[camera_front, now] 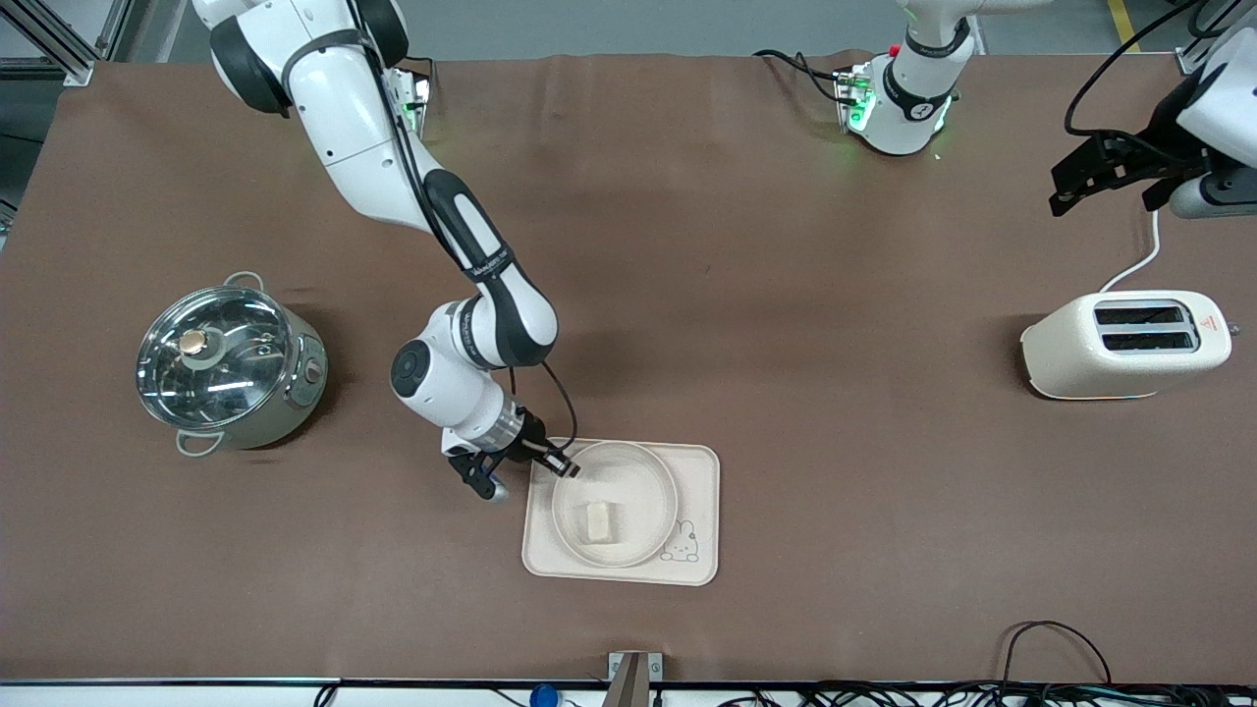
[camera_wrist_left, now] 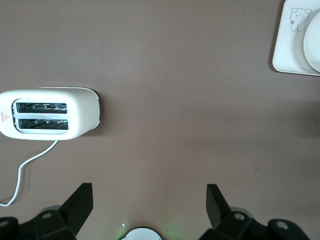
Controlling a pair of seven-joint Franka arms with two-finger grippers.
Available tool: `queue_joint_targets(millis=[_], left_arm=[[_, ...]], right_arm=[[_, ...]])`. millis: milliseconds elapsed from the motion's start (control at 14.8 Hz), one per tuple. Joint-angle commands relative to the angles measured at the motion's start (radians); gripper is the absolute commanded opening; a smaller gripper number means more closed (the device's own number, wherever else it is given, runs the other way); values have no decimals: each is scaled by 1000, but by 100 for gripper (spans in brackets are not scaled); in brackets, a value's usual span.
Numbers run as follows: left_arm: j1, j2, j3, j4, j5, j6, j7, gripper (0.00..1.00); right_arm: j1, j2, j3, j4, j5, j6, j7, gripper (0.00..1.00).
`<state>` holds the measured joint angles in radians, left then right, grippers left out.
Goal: Place bun in plate and plate on tray
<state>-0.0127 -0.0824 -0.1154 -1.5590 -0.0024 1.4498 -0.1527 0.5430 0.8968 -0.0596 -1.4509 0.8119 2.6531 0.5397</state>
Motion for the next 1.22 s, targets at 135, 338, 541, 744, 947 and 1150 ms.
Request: queue_joint_targets(millis=[135, 338, 541, 744, 947, 1150], left_arm=[[10, -8, 0, -4, 22, 4, 22, 100], [10, -10, 0, -4, 27, 4, 22, 100], [10, -3, 0, -4, 27, 15, 22, 100], [10, -2, 0, -4, 27, 17, 22, 100], [11, -2, 0, -4, 27, 18, 24, 100], [13, 4, 0, -4, 27, 17, 24, 100]], right_arm=[[-44, 1, 43, 26, 41, -7, -1, 67], [-57, -27, 43, 24, 79, -16, -1, 76], [-66, -93, 38, 11, 78, -93, -3, 83], [-86, -218, 32, -48, 75, -156, -3, 100], [-141, -356, 27, -106, 52, -225, -9, 100], [-239, -476, 1, -102, -147, -465, -47, 100]])
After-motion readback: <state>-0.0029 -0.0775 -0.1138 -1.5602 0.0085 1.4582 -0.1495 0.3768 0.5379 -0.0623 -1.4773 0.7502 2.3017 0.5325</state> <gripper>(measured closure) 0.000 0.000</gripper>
